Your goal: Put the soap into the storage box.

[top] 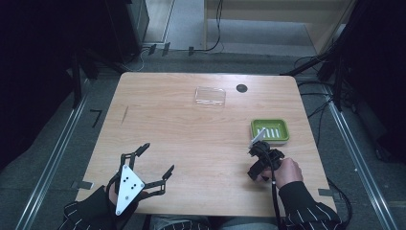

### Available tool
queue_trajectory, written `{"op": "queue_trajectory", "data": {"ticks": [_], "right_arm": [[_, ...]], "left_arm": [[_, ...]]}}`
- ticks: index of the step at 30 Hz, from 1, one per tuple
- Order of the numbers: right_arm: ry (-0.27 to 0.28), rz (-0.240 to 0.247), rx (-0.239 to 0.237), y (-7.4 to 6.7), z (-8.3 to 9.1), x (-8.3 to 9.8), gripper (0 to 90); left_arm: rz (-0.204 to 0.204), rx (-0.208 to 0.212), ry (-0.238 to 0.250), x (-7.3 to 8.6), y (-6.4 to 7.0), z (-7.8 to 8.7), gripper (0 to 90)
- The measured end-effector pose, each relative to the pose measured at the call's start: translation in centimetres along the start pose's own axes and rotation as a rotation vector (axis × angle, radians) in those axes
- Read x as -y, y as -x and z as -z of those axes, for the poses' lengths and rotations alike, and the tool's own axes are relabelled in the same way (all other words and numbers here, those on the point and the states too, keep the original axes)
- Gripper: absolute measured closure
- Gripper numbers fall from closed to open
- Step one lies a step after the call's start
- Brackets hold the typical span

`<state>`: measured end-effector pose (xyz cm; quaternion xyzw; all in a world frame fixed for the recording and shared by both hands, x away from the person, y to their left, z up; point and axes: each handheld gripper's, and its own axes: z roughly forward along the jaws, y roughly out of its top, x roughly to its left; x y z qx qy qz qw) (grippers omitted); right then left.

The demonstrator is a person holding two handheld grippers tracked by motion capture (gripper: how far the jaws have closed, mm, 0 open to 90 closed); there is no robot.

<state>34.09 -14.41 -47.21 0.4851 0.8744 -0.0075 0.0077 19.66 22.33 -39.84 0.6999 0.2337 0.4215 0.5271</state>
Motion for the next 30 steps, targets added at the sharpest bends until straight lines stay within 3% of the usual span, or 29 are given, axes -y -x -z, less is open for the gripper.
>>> {"op": "queue_trajectory", "data": {"ticks": [30], "right_arm": [[0.001, -0.002, 0.03, 1.8, 1.6, 0.9, 13.5]], "left_arm": [[0.002, 0.0, 0.0, 0.0, 0.1, -0.1, 13.6]]}}
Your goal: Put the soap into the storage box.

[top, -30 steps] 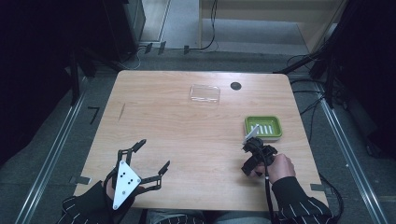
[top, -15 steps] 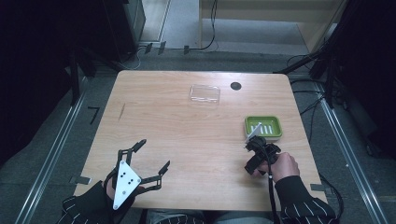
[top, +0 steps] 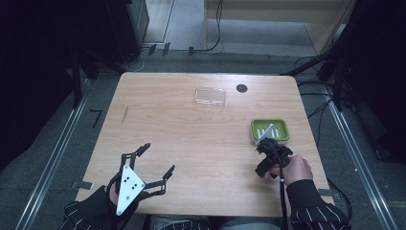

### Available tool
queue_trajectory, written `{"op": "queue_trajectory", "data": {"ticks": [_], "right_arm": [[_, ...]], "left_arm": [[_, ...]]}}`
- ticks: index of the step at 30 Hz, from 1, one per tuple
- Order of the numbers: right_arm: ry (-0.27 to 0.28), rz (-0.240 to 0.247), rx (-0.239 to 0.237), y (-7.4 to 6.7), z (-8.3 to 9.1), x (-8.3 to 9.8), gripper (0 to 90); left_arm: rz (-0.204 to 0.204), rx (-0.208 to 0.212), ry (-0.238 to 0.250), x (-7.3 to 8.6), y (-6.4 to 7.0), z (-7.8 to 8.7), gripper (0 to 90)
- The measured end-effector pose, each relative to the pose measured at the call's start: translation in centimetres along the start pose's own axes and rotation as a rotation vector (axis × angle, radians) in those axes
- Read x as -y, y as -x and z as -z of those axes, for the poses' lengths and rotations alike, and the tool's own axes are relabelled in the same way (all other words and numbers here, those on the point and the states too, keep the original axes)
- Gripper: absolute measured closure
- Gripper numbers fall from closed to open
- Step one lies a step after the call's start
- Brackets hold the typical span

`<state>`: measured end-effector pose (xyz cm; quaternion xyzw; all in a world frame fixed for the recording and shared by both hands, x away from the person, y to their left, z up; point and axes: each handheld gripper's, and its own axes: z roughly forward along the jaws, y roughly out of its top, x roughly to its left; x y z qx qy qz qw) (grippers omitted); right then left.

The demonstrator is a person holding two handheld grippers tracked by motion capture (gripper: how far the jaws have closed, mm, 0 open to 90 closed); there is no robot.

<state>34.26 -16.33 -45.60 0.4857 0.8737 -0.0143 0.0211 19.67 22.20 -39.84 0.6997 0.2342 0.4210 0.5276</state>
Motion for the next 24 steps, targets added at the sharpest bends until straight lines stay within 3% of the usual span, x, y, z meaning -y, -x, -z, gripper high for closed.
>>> {"op": "queue_trajectory", "data": {"ticks": [24], "right_arm": [[0.005, -0.027, 0.009, 1.6, 0.8, 0.3, 13.6]], "left_arm": [[-0.003, 0.003, -0.002, 0.0, -0.1, 0.0, 13.6]]}}
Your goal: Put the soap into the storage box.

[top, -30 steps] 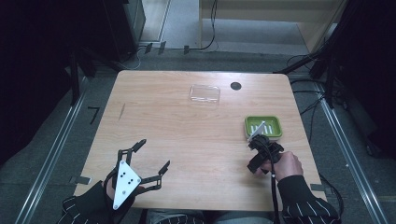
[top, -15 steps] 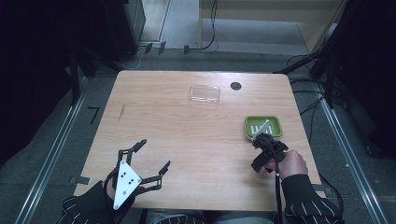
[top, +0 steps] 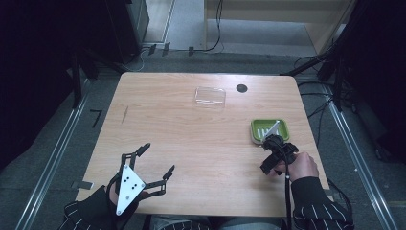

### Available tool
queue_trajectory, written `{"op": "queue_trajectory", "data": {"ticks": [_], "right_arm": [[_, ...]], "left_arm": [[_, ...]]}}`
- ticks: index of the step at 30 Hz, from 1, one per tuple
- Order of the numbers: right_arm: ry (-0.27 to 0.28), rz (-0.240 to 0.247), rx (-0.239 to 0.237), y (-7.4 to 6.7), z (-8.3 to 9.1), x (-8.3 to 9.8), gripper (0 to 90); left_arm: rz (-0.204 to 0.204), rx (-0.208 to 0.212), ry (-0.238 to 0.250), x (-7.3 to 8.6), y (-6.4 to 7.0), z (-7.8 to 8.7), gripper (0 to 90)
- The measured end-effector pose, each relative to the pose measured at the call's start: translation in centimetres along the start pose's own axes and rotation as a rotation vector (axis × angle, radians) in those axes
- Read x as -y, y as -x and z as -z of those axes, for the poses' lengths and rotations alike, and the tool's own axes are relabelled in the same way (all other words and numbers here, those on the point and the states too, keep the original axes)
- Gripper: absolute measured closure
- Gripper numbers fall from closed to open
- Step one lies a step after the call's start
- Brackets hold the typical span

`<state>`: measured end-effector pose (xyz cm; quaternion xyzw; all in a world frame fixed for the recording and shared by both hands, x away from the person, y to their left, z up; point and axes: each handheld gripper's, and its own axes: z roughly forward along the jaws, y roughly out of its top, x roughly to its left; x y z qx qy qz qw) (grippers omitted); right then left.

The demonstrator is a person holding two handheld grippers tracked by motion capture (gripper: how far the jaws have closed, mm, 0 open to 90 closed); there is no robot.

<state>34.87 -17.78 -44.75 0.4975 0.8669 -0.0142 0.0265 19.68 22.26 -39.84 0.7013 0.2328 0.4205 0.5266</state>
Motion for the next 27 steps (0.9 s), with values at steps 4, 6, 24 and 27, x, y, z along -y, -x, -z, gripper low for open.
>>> {"op": "queue_trajectory", "data": {"ticks": [4, 6, 24, 27], "right_arm": [[0.005, -0.008, 0.001, 0.2, 0.2, -0.1, 13.6], [0.005, -0.009, -0.001, 0.3, 0.3, -0.2, 13.6], [0.049, -0.045, 0.014, 1.8, 1.6, -1.0, 13.6], [0.062, -0.042, 0.016, 2.1, 1.9, -1.2, 13.6]], "left_arm": [[0.003, -0.001, 0.001, 0.0, 0.0, 0.0, 13.6], [0.003, -0.001, 0.001, 0.0, 0.0, 0.0, 13.6], [0.001, 0.0, 0.0, 0.0, -0.1, 0.1, 13.6], [0.001, 0.0, -0.001, 0.0, -0.1, 0.0, 13.6]]}}
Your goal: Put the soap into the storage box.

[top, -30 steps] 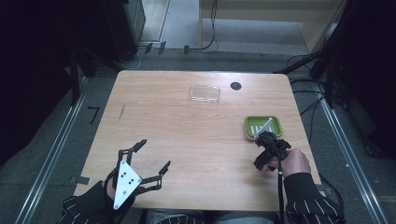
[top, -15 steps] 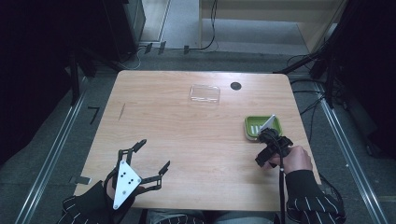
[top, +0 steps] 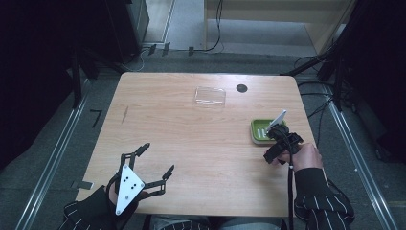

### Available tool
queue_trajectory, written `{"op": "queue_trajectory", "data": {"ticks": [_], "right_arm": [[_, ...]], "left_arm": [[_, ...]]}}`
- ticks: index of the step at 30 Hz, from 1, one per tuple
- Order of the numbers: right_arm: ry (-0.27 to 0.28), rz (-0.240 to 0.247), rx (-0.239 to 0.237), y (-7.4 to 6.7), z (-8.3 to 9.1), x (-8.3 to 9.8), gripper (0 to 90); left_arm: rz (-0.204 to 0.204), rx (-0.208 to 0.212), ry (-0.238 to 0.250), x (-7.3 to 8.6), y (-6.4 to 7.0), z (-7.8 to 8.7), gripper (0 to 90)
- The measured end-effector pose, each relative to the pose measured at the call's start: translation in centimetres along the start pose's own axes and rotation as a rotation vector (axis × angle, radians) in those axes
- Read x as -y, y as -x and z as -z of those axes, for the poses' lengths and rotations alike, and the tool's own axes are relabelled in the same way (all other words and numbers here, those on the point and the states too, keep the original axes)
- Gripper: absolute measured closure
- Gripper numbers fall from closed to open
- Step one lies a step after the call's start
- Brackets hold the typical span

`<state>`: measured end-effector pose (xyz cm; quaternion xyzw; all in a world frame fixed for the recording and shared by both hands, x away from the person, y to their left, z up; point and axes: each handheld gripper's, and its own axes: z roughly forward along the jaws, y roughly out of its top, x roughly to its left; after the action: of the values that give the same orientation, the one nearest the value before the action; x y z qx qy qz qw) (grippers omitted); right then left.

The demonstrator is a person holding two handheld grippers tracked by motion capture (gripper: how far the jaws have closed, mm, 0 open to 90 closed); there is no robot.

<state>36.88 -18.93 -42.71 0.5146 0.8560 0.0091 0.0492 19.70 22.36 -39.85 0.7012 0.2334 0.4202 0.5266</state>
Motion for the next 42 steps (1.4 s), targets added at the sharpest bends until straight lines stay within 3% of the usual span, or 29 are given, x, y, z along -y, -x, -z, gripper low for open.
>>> {"op": "queue_trajectory", "data": {"ticks": [20, 42], "right_arm": [[0.04, -0.024, 0.012, 1.3, 1.4, -1.6, 13.6], [0.079, -0.057, 0.001, 2.8, 1.6, -4.1, 13.6]], "left_arm": [[0.0, 0.003, 0.001, 0.0, 0.0, 0.0, 13.6], [-0.001, 0.004, 0.0, 0.0, 0.0, 0.0, 13.6]]}}
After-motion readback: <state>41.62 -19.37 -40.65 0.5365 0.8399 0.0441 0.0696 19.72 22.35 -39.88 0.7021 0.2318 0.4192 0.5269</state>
